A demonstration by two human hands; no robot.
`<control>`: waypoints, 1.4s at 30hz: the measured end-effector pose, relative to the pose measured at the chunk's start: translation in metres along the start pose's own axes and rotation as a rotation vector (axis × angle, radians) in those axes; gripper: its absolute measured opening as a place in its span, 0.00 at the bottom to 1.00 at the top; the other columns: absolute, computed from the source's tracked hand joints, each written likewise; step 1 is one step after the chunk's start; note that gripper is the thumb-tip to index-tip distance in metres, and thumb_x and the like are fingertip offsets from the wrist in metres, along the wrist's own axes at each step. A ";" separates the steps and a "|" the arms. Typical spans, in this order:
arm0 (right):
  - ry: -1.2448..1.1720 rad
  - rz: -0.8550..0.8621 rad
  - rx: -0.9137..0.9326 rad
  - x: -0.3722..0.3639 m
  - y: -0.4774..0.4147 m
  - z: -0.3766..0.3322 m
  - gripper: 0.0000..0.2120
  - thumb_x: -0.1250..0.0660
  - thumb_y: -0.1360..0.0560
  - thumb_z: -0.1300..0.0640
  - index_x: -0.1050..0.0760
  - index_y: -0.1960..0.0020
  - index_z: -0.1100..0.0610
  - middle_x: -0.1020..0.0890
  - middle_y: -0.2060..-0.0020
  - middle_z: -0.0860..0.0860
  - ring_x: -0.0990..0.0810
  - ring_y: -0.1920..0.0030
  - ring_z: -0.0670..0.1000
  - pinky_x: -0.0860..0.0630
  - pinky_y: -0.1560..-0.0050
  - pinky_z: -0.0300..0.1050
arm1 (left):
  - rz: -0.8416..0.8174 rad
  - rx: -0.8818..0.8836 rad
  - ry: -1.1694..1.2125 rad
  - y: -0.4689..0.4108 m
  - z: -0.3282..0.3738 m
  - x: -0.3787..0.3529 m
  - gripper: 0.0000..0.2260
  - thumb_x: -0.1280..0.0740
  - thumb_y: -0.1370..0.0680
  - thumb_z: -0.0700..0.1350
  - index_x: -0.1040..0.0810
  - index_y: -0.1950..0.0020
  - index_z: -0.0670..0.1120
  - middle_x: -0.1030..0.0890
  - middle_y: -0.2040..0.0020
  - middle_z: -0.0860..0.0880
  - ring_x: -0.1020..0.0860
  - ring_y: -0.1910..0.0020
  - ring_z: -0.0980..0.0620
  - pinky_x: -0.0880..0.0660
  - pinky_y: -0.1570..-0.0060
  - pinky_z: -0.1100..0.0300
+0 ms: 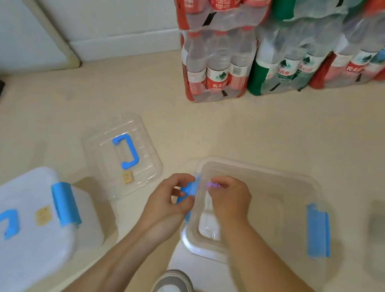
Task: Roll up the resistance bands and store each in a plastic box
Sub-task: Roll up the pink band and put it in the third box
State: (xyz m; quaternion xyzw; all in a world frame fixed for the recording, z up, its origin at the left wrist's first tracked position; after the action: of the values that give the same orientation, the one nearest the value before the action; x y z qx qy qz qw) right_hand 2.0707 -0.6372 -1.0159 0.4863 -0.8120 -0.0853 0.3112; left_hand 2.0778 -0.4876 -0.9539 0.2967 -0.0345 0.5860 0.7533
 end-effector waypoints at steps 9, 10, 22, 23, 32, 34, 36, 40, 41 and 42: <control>-0.223 0.031 -0.121 -0.015 0.001 0.007 0.11 0.30 0.31 0.63 0.23 0.61 0.47 0.17 0.60 0.48 0.17 0.56 0.54 0.20 0.51 0.50 | -0.049 0.039 0.130 -0.004 0.001 -0.004 0.13 0.32 0.26 0.35 0.22 0.48 0.52 0.23 0.59 0.47 0.25 0.63 0.47 0.22 0.58 0.49; -0.247 0.030 -0.124 -0.014 0.002 0.006 0.10 0.30 0.31 0.63 0.23 0.61 0.48 0.18 0.60 0.47 0.18 0.55 0.52 0.22 0.51 0.46 | -0.054 0.039 0.131 -0.005 0.001 -0.005 0.13 0.32 0.26 0.34 0.22 0.48 0.51 0.23 0.59 0.46 0.25 0.64 0.47 0.22 0.59 0.47; -0.583 -0.216 -0.302 -0.008 0.009 0.011 0.14 0.36 0.27 0.67 0.26 0.47 0.52 0.22 0.42 0.55 0.22 0.50 0.54 0.22 0.55 0.46 | -0.042 0.096 0.246 -0.004 -0.006 -0.005 0.14 0.37 0.24 0.31 0.22 0.45 0.47 0.21 0.64 0.48 0.22 0.64 0.51 0.21 0.60 0.55; -0.540 -0.212 -0.284 -0.005 0.008 0.011 0.14 0.37 0.27 0.66 0.26 0.48 0.50 0.22 0.40 0.55 0.22 0.51 0.54 0.22 0.56 0.46 | -0.040 0.095 0.238 -0.004 -0.006 -0.005 0.14 0.37 0.24 0.32 0.22 0.46 0.47 0.21 0.66 0.51 0.22 0.64 0.52 0.21 0.59 0.54; -0.036 -0.142 -0.017 0.035 0.019 -0.024 0.12 0.38 0.30 0.63 0.24 0.57 0.46 0.17 0.52 0.49 0.18 0.58 0.52 0.21 0.59 0.49 | 0.096 0.056 0.185 -0.004 -0.008 0.020 0.11 0.40 0.22 0.37 0.21 0.50 0.51 0.19 0.57 0.50 0.20 0.61 0.53 0.21 0.60 0.60; -0.053 -0.127 0.062 0.041 0.027 -0.050 0.11 0.38 0.29 0.63 0.23 0.58 0.47 0.16 0.60 0.48 0.16 0.60 0.53 0.24 0.64 0.44 | 0.217 0.076 0.128 -0.009 -0.020 0.041 0.12 0.40 0.22 0.37 0.22 0.52 0.54 0.19 0.54 0.52 0.20 0.56 0.52 0.22 0.56 0.58; -0.160 -0.180 0.126 0.032 0.038 -0.075 0.10 0.37 0.28 0.62 0.22 0.57 0.48 0.16 0.63 0.47 0.16 0.62 0.51 0.20 0.60 0.48 | 0.286 0.141 -0.036 -0.015 -0.039 0.060 0.13 0.40 0.24 0.37 0.22 0.49 0.54 0.20 0.47 0.51 0.22 0.51 0.51 0.22 0.49 0.53; -0.231 -0.445 0.150 -0.034 0.054 -0.099 0.12 0.34 0.26 0.61 0.24 0.46 0.48 0.20 0.44 0.50 0.20 0.45 0.49 0.23 0.42 0.50 | 0.148 0.287 -0.616 -0.039 -0.082 0.075 0.21 0.38 0.26 0.41 0.31 0.32 0.49 0.30 0.33 0.46 0.30 0.35 0.44 0.33 0.35 0.52; -0.213 -0.501 0.098 -0.053 0.055 -0.099 0.16 0.34 0.26 0.61 0.26 0.41 0.47 0.24 0.39 0.51 0.22 0.44 0.49 0.25 0.41 0.48 | 0.139 0.322 -0.686 -0.046 -0.090 0.078 0.22 0.39 0.26 0.42 0.33 0.32 0.48 0.32 0.33 0.44 0.34 0.33 0.42 0.37 0.33 0.53; -0.176 -0.546 0.042 -0.070 0.054 -0.096 0.20 0.35 0.26 0.61 0.29 0.36 0.47 0.26 0.39 0.51 0.24 0.45 0.49 0.25 0.44 0.44 | 0.159 0.366 -0.697 -0.052 -0.094 0.083 0.21 0.40 0.26 0.43 0.35 0.33 0.47 0.32 0.35 0.42 0.35 0.32 0.41 0.40 0.33 0.53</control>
State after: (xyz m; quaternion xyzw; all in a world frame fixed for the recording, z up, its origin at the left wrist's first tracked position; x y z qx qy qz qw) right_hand 2.1108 -0.5345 -0.9452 0.6840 -0.6765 -0.1910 0.1950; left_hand 2.1223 -0.3775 -1.0192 0.6033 -0.2060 0.5031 0.5835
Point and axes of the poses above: each hand's wrist, its own y-axis away from the middle knuckle, its own x-axis out of the back of the hand, z = x × y, the point moved 5 cm from there along -y, towards the middle knuckle
